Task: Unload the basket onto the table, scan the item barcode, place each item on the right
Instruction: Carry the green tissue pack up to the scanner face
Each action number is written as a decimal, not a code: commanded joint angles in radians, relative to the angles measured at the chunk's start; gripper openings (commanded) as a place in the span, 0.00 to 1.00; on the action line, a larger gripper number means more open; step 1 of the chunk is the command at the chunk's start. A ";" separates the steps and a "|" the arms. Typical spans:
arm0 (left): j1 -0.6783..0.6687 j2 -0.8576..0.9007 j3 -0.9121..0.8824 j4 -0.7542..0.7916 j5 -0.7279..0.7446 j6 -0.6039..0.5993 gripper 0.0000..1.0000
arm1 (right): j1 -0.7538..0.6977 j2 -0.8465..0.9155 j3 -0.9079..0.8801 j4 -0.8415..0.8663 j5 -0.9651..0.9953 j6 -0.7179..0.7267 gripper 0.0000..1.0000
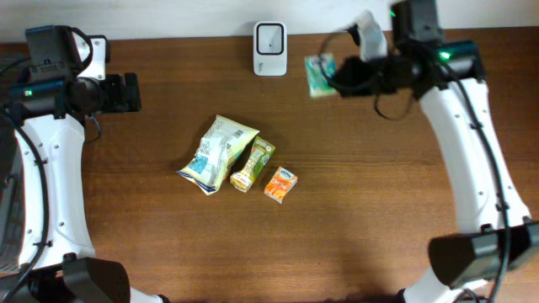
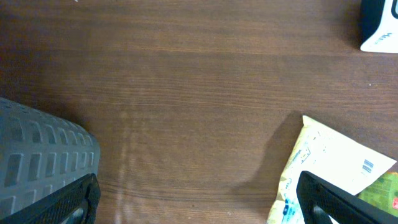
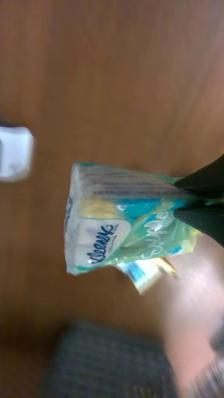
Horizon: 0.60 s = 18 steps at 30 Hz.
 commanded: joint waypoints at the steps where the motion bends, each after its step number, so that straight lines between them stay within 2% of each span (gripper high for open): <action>1: 0.004 0.008 0.003 -0.001 0.010 0.016 0.99 | 0.132 0.165 0.153 0.058 0.502 0.010 0.04; 2: 0.004 0.008 0.003 -0.001 0.010 0.016 0.99 | 0.160 0.209 0.167 0.105 0.593 -0.011 0.04; 4: 0.004 0.008 0.003 -0.001 0.010 0.016 0.99 | 0.225 0.328 0.168 0.272 0.795 -0.148 0.04; 7: 0.004 0.008 0.003 -0.002 0.010 0.016 0.99 | 0.279 0.497 0.168 0.565 0.996 -0.419 0.04; 10: 0.004 0.008 0.003 -0.002 0.010 0.016 0.99 | 0.295 0.608 0.167 0.839 1.013 -0.607 0.04; 12: 0.004 0.008 0.003 -0.002 0.010 0.016 0.99 | 0.294 0.643 0.167 0.948 0.998 -0.694 0.04; 15: 0.004 0.008 0.003 -0.002 0.010 0.016 0.99 | 0.293 0.681 0.167 1.020 0.969 -0.856 0.04; 18: 0.004 0.008 0.003 -0.002 0.011 0.016 0.99 | 0.289 0.686 0.167 1.014 0.969 -0.882 0.04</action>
